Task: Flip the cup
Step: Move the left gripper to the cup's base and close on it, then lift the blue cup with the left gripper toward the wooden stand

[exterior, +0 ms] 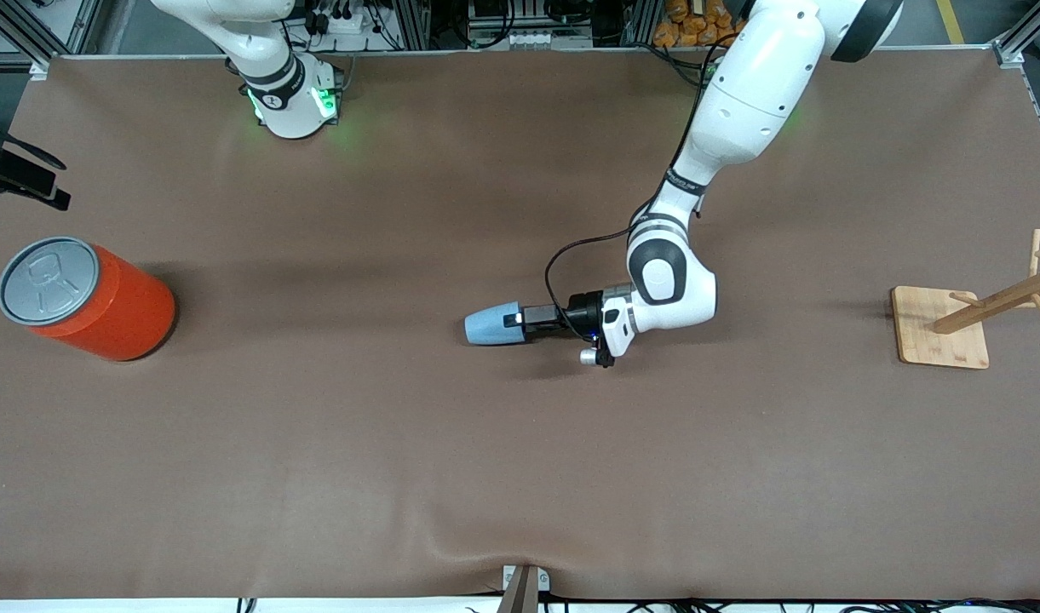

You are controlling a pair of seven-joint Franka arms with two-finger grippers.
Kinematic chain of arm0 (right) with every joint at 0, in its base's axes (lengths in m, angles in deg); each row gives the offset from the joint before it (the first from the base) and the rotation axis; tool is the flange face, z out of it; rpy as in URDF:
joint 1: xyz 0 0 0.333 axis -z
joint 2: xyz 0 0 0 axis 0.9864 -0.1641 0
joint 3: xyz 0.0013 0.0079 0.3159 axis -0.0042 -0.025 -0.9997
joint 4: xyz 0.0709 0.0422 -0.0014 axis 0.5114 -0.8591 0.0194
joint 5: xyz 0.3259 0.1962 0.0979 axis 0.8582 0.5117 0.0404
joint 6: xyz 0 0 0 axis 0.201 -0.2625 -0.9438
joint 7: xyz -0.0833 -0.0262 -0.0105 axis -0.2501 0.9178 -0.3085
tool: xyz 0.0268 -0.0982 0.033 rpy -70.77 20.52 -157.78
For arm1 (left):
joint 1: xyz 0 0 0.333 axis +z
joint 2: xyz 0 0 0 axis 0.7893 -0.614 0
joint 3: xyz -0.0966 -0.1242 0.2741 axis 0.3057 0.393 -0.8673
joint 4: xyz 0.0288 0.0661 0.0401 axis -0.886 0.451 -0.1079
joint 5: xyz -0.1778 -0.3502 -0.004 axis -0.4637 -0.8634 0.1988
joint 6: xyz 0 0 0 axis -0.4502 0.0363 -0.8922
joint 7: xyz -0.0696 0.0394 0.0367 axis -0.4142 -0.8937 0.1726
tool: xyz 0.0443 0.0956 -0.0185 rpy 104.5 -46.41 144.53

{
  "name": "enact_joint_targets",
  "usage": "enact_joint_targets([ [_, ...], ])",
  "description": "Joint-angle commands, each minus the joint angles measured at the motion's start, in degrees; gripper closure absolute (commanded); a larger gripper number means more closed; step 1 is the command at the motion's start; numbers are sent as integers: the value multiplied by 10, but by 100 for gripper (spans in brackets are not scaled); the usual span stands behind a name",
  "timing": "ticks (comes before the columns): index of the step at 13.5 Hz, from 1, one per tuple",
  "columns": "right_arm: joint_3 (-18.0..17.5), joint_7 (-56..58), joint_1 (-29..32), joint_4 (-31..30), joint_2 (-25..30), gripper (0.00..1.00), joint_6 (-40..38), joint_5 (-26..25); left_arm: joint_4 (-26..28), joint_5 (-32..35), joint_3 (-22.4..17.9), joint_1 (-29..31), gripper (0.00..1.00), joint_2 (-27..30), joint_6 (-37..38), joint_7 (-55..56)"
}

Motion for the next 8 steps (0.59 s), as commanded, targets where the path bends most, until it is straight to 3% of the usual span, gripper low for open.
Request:
enact_joint_targets([
  [1, -8, -8, 11, 9, -5, 0, -10, 8, -22, -26, -2, -10, 2, -16, -8, -16],
  [4, -8, -9, 11, 9, -5, 0, -8, 13, -22, -43, -2, -24, 27, -19, -8, -16],
  [6, -8, -10, 11, 10, -4, 0, -8, 14, -22, -43, -2, -23, 50, -18, -8, -17],
  [7, -8, -9, 11, 10, -4, 0, -8, 14, -22, -39, -2, -20, 54, -18, -8, -19],
  [8, -8, -9, 11, 10, -4, 0, -7, 13, -21, -38, -2, -19, 69, -18, -8, -20],
])
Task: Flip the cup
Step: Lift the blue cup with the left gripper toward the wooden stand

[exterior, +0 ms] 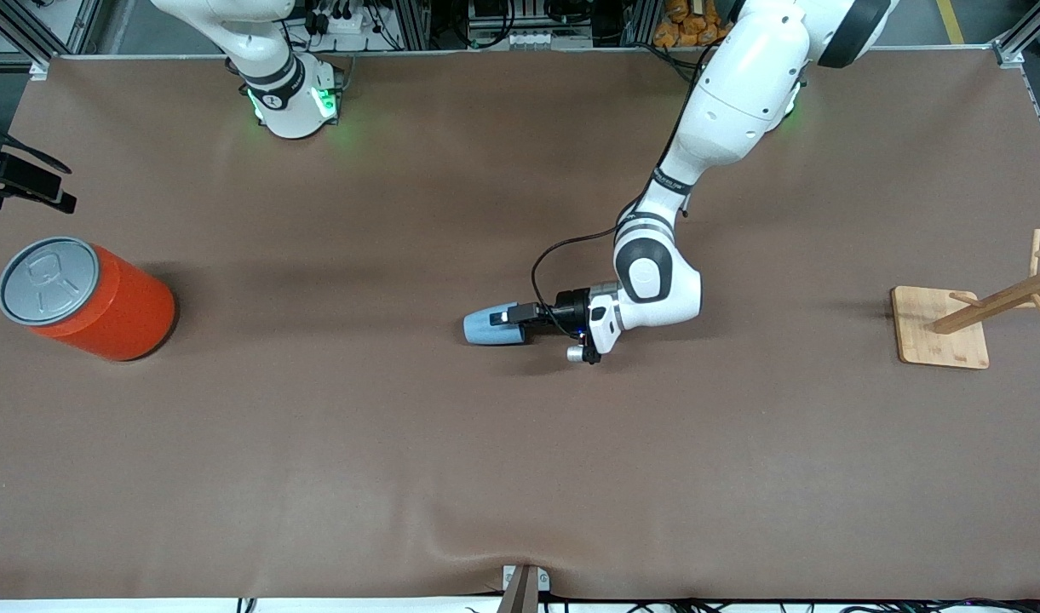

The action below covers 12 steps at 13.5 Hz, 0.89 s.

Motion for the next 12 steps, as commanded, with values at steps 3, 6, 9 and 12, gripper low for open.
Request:
enact_joint_targets([
  [3, -8, -9, 11, 11, -1, 0, -2, 8, -9, -14, -2, -3, 100, -7, -7, -17],
  [6, -8, -9, 11, 11, -1, 0, -1, 8, -11, -14, -2, 4, 100, 2, -6, -7],
  [9, -8, -9, 11, 10, -1, 0, -1, 8, -20, 32, -7, 4, 100, 51, -3, 102],
  [12, -8, -9, 10, 10, -1, 0, 1, 9, -21, 196, -27, 11, 100, 121, -4, 239],
])
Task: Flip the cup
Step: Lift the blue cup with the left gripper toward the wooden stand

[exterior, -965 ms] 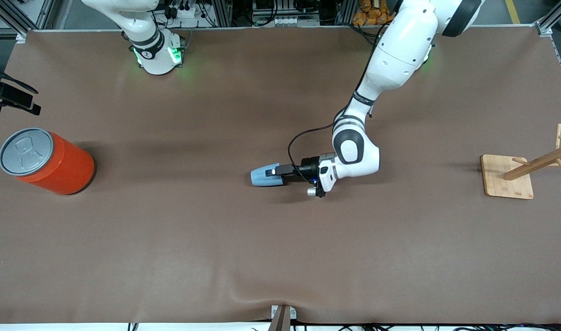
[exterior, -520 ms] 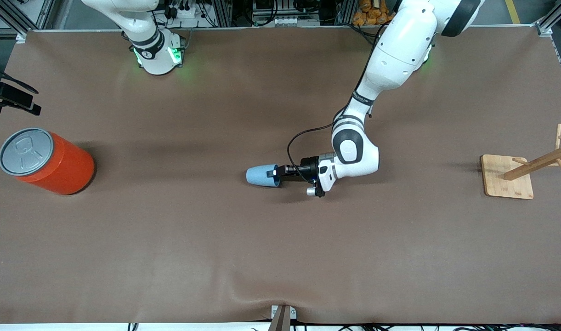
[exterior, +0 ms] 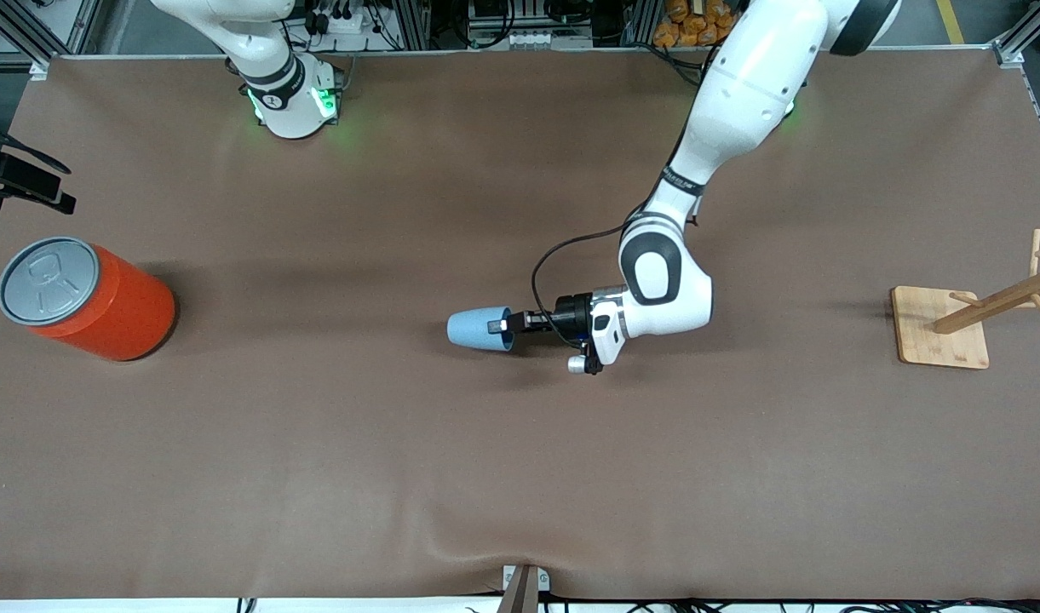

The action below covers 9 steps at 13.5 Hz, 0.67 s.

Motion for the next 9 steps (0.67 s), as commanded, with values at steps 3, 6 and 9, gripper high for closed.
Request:
enact_joint_targets([
  [3, -8, -9, 10, 10, -1, 0, -1, 8, 19, 299, -23, 29, 100, 132, 0, 221],
  [6, -8, -9, 10, 9, -1, 0, -1, 8, 2, 497, -23, 72, 100, 176, 58, 257],
  [9, -8, -9, 10, 10, -1, 0, -1, 8, 2, 696, -24, 103, 100, 221, 119, 276],
])
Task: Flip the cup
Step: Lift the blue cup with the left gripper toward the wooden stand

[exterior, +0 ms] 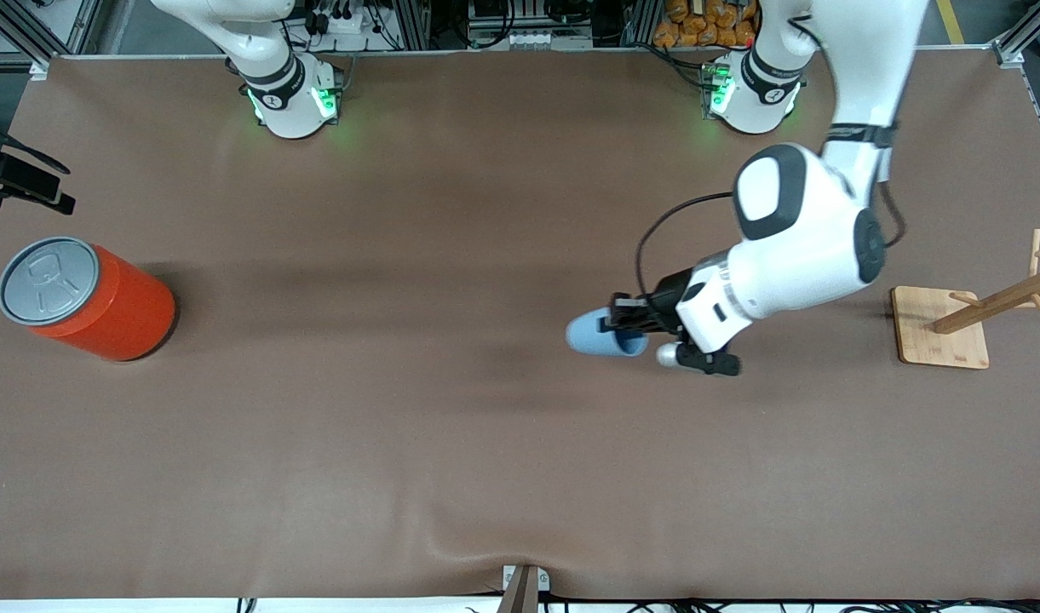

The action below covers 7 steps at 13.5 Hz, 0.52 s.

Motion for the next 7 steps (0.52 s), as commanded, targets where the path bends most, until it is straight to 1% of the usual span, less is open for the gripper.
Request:
enact_joint_targets([
  [1, -8, -9, 10, 8, -1, 0, -3, 7, 14, 158, 2, 18, 100, 47, 57, 23],
  [2, -8, -9, 10, 9, -1, 0, -3, 7, 26, 203, 1, 18, 100, 61, 81, 39],
  [4, -8, -9, 10, 8, -1, 0, -3, 7, 72, 303, 3, 27, 100, 83, 82, 50],
  [5, -8, -9, 10, 9, -1, 0, -4, 7, 96, 327, 3, 39, 100, 86, 74, 50],
  [7, -8, -9, 10, 8, -1, 0, -3, 7, 164, 371, 4, 56, 100, 99, 15, 47],
])
